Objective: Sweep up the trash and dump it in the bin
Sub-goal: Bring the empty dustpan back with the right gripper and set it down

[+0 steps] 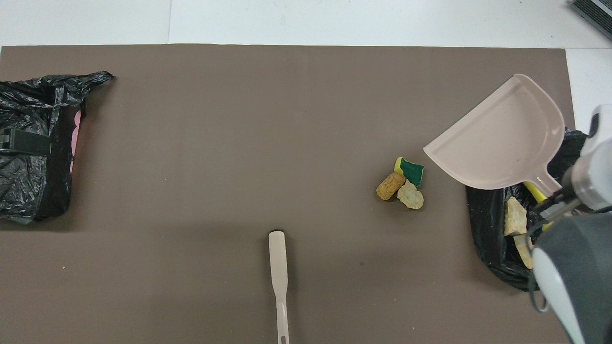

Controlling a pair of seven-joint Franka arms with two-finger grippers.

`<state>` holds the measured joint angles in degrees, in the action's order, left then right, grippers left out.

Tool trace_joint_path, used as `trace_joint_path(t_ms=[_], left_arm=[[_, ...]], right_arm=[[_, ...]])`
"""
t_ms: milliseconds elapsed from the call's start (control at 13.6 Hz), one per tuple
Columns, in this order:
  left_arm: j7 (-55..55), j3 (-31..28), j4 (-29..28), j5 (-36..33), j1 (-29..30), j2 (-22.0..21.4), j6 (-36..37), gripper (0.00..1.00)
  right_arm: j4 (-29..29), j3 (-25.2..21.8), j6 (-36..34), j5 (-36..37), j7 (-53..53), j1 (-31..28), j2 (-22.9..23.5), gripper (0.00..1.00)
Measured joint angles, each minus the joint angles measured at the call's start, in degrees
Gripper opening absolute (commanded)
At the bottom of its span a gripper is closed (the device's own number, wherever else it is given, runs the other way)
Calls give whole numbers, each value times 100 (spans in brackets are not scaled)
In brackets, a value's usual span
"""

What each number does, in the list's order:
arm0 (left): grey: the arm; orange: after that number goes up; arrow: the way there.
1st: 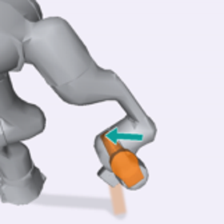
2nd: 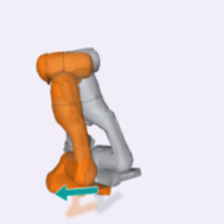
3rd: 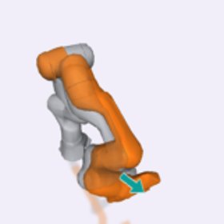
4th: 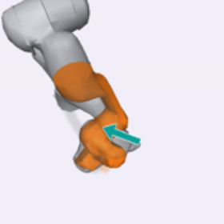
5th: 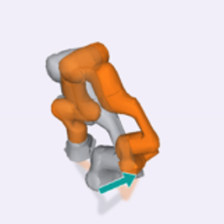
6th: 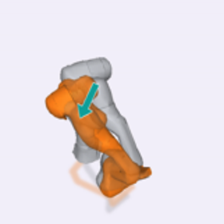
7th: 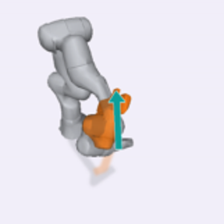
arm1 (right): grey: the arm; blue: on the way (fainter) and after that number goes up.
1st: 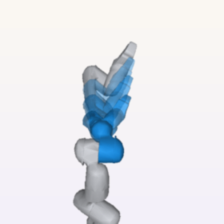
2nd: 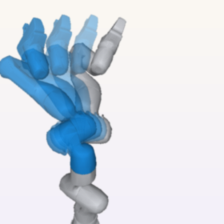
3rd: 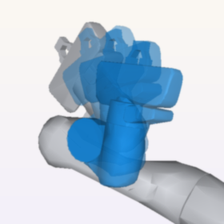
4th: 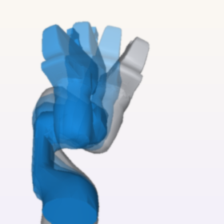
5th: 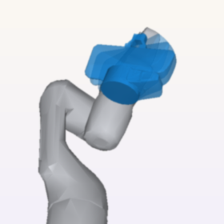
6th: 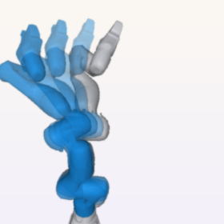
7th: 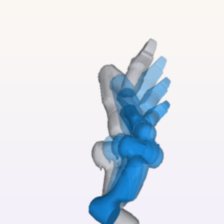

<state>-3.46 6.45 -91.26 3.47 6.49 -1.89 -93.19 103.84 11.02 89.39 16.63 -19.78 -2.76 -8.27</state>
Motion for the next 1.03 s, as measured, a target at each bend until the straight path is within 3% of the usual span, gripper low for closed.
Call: trace_joint_path(t_ms=[221,515,589,810,1031], left_arm=[[0,-1,0,0,0,0,1,100],[-19,3,0,0,-46,-5,94,100],[-19,-112,0,0,-176,-15,174,100],[-31,-1163,0,-2,-1155,-40,234,100],[-44,-1388,0,-2,-1323,-62,252,100]], right_arm=[[4,93,193,-500,1939,778,338,0],[-208,104,903,-1277,3779,1480,1169,0],[-384,101,1107,-1359,4213,1713,1460,0],[-1234,106,1499,-1446,5339,2427,2497,0],[-2025,101,1826,-1480,6056,2889,3395,0]])
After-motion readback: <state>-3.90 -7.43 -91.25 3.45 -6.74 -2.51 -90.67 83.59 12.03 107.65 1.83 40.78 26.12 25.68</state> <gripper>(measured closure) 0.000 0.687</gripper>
